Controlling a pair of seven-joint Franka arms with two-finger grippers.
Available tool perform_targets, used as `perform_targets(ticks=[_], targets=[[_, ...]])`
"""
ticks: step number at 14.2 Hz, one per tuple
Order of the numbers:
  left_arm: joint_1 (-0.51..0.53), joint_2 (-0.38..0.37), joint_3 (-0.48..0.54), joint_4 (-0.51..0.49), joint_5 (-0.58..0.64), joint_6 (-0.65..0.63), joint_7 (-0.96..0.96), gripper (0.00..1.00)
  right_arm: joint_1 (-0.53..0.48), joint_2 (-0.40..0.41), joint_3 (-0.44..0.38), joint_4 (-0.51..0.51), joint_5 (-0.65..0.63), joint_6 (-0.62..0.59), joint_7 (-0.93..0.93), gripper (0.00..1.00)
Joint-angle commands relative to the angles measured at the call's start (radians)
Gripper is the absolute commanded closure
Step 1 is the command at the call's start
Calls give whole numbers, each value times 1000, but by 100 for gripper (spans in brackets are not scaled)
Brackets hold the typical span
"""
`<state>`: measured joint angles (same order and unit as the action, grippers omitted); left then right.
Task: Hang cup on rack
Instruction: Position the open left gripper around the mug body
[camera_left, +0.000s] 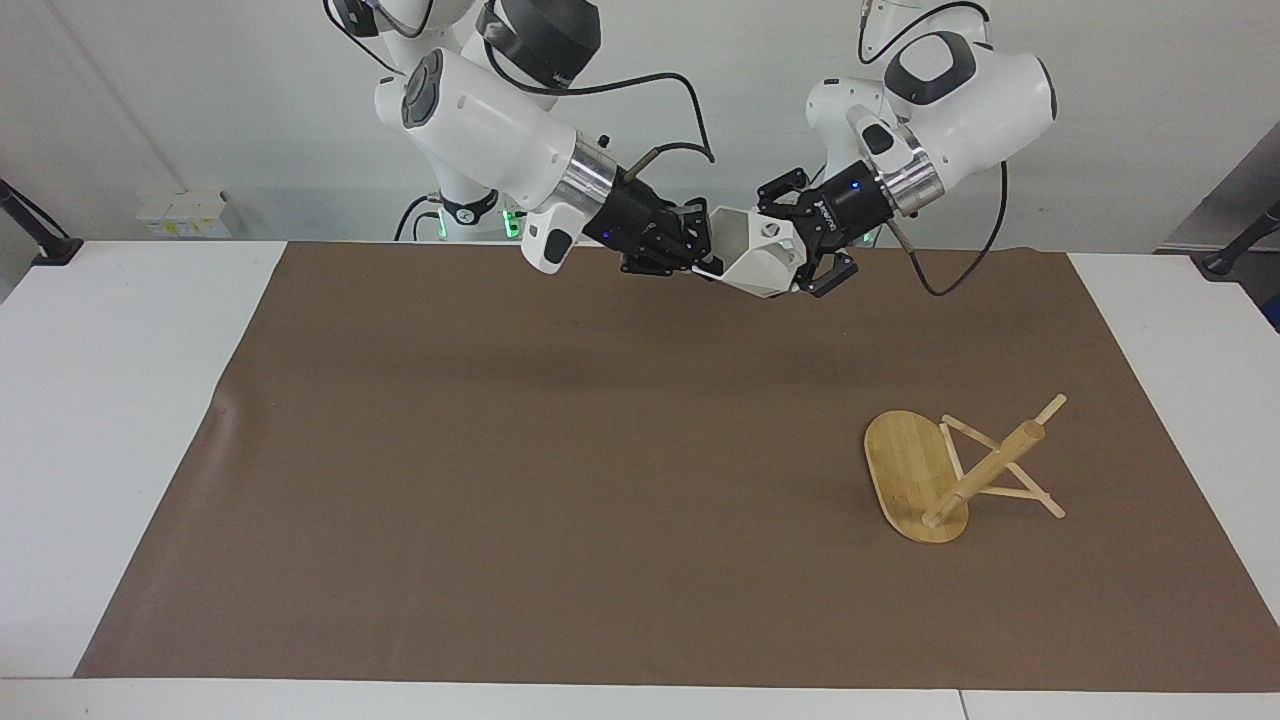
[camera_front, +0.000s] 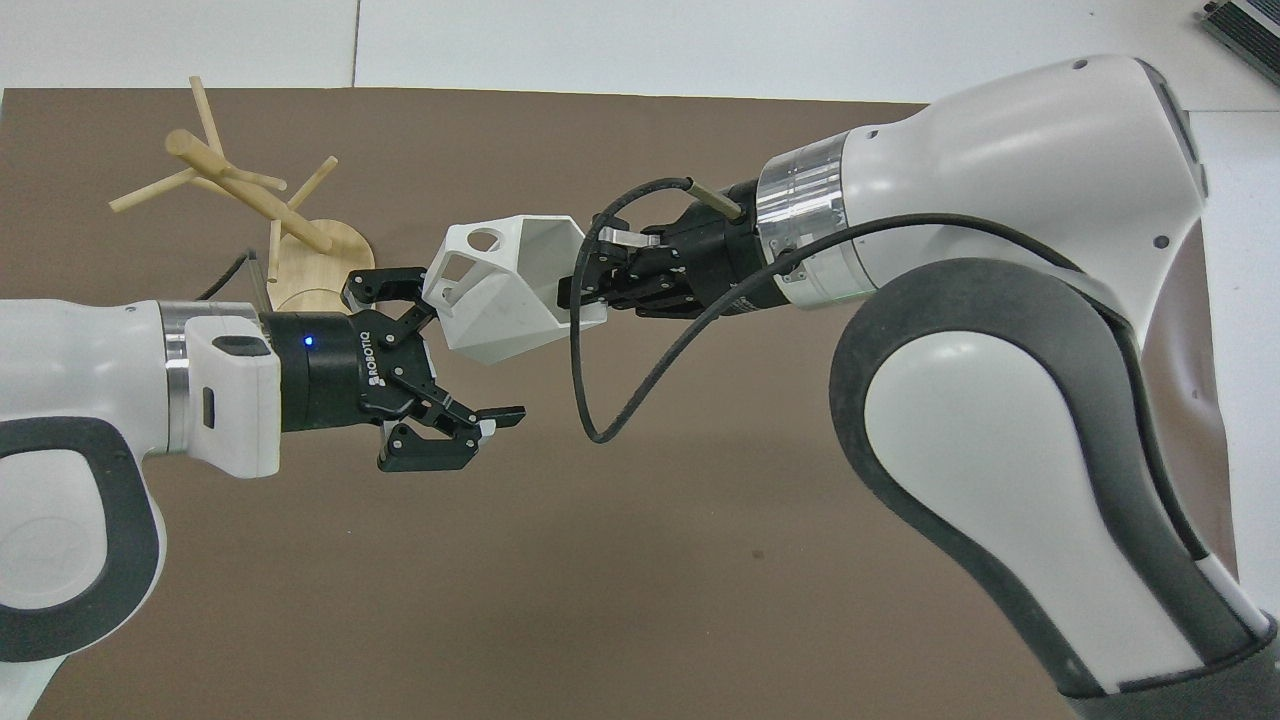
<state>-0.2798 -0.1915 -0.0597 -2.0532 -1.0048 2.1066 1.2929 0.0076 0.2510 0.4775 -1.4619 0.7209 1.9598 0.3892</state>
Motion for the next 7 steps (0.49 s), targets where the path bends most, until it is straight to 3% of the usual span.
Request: perform_targets(ticks=[1,7], targets=[[16,-6,8,-5,-31,-14,68,0,-8,-4,7,0,11,-59,-7,100],[25,-6,4,-4,-31,-10,72,0,-9,-7,3,6,-7,-87,-10,100]])
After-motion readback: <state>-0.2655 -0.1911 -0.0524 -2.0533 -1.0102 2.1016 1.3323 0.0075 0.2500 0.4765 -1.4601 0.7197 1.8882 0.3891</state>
